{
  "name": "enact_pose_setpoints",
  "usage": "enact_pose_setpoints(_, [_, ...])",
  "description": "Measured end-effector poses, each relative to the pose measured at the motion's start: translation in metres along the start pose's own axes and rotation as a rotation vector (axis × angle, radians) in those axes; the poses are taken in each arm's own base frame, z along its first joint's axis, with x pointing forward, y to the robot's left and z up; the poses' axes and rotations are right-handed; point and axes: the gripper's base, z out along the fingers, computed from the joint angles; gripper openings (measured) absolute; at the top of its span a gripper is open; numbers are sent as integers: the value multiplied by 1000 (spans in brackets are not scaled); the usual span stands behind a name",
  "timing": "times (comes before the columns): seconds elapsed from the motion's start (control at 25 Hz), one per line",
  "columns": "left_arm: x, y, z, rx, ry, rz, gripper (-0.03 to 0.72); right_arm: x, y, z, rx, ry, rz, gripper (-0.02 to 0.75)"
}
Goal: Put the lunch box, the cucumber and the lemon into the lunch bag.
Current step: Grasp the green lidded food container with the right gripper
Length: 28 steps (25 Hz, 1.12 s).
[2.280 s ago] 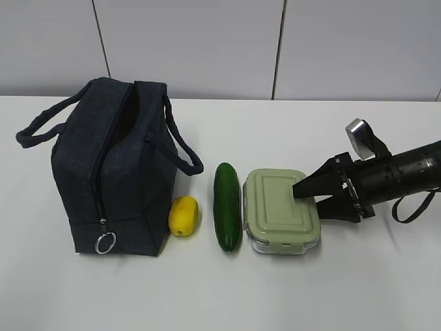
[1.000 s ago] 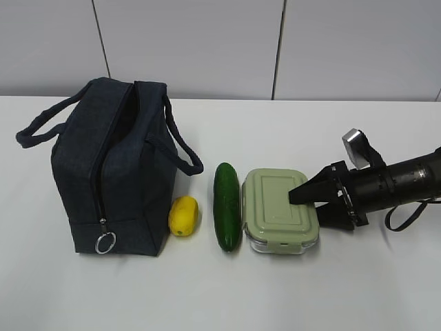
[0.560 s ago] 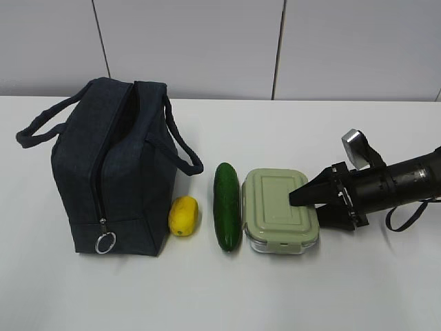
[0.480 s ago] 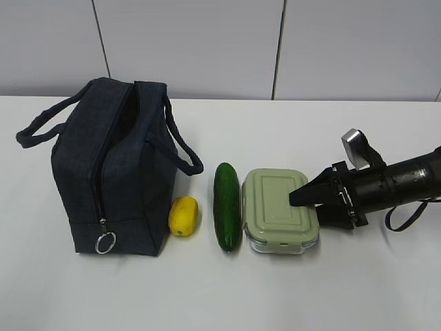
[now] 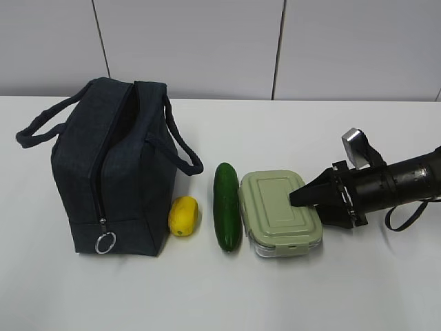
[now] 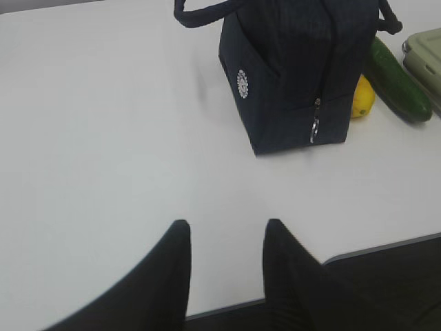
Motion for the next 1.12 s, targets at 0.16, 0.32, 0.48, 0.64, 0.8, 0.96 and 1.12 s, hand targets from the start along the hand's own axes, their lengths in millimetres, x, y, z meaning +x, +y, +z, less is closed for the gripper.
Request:
enact_pose_setpoints(0.16, [0, 0, 0, 0, 0, 0, 238, 0, 0, 0, 0, 0, 0, 464])
enact_pose_setpoints(0.32, [0, 0, 0, 0, 0, 0, 238, 0, 0, 0, 1, 2, -1, 464])
enact_pose_setpoints(0.48, [0, 0, 0, 0, 0, 0, 238, 0, 0, 0, 1, 3, 5, 463])
enact_pose_setpoints(0.64, [0, 0, 0, 0, 0, 0, 238, 1, 0, 0, 0, 12, 10, 452])
enact_pose_setpoints(0.8, [0, 0, 0, 0, 0, 0, 238, 1, 1, -1, 4, 17, 5, 439])
enact_pose_setpoints(0.96, [0, 0, 0, 0, 0, 0, 238, 1, 1, -1, 5, 21, 17, 435])
enact_pose_setpoints(1.12, [0, 0, 0, 0, 0, 0, 238, 1, 1, -1, 5, 21, 25, 434])
